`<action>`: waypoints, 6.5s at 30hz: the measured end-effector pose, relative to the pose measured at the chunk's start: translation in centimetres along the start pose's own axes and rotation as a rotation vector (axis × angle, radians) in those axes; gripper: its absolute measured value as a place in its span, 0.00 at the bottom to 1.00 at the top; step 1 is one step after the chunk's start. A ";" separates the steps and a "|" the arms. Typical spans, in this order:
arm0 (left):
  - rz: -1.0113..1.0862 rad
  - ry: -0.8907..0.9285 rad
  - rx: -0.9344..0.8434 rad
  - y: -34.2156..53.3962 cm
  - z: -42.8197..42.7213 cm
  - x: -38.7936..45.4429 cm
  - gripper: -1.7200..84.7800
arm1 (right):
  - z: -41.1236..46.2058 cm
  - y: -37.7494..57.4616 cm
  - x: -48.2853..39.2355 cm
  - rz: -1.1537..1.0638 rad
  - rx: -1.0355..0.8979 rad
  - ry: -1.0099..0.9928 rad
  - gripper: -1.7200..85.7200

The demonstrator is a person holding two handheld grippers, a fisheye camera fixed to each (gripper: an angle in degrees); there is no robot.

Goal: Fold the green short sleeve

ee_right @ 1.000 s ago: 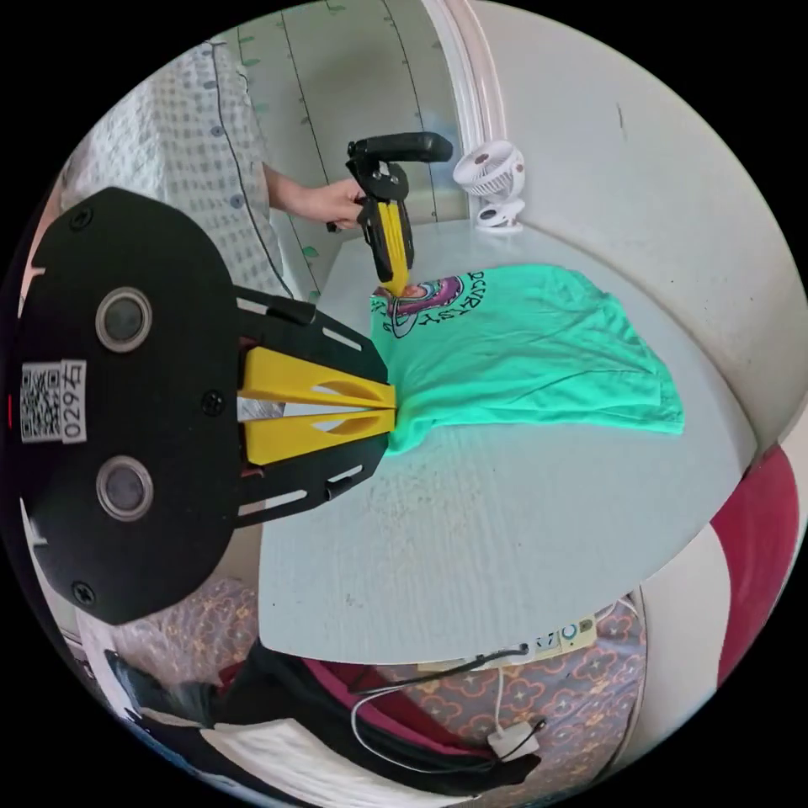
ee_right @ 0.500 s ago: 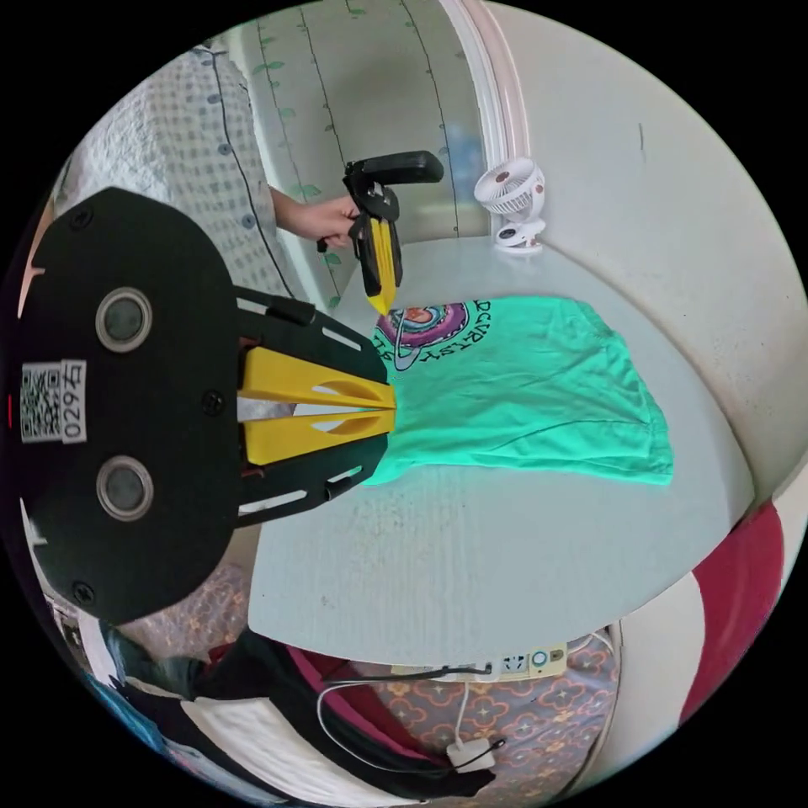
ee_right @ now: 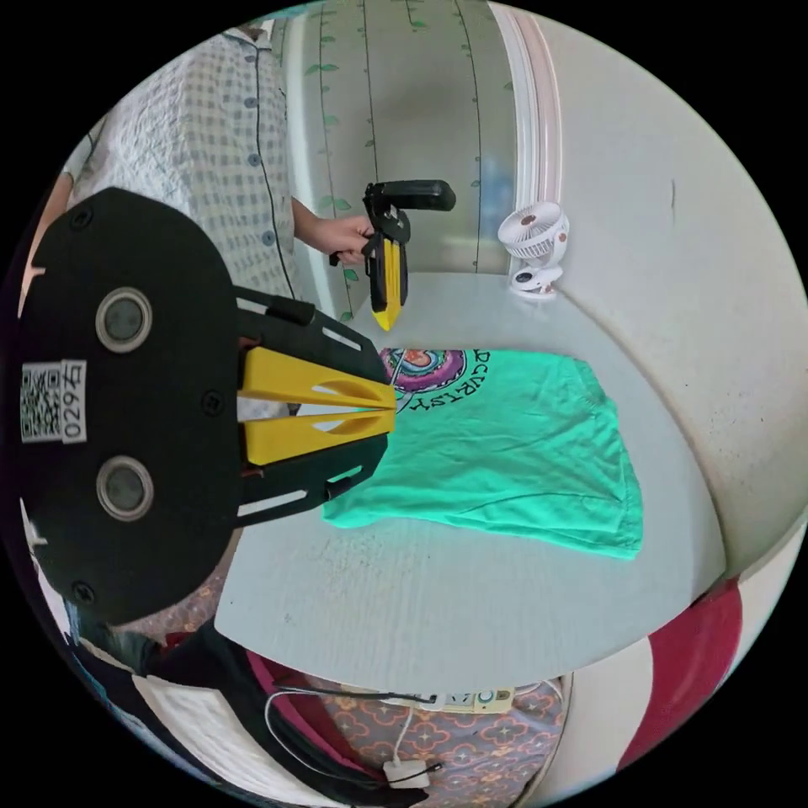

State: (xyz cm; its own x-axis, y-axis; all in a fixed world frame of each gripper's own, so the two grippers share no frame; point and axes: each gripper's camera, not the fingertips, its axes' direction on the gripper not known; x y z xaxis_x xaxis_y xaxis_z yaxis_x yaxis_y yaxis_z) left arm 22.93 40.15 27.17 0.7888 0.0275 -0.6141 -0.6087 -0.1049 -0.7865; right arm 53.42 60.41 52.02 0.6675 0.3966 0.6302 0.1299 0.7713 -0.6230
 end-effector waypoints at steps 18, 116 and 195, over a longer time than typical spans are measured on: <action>0.056 -0.226 0.053 2.0 2.1 3.7 0.02 | 13.7 -6.2 -3.2 -0.024 -0.238 0.056 0.01; -0.174 0.595 0.015 14.6 11.0 -21.9 0.03 | 0.4 45.4 -4.3 0.083 0.377 -0.423 0.02; -0.150 0.504 -0.269 -18.9 12.1 22.8 0.01 | -77.4 86.1 12.9 0.619 0.458 0.256 0.16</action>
State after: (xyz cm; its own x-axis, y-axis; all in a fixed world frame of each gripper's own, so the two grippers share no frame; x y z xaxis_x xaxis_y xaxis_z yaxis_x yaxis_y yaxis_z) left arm 51.36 54.77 27.24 0.8480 -0.4074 -0.3389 -0.4963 -0.3862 -0.7775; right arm 129.96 93.44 -29.39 0.6741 0.7350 0.0735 -0.5940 0.5986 -0.5374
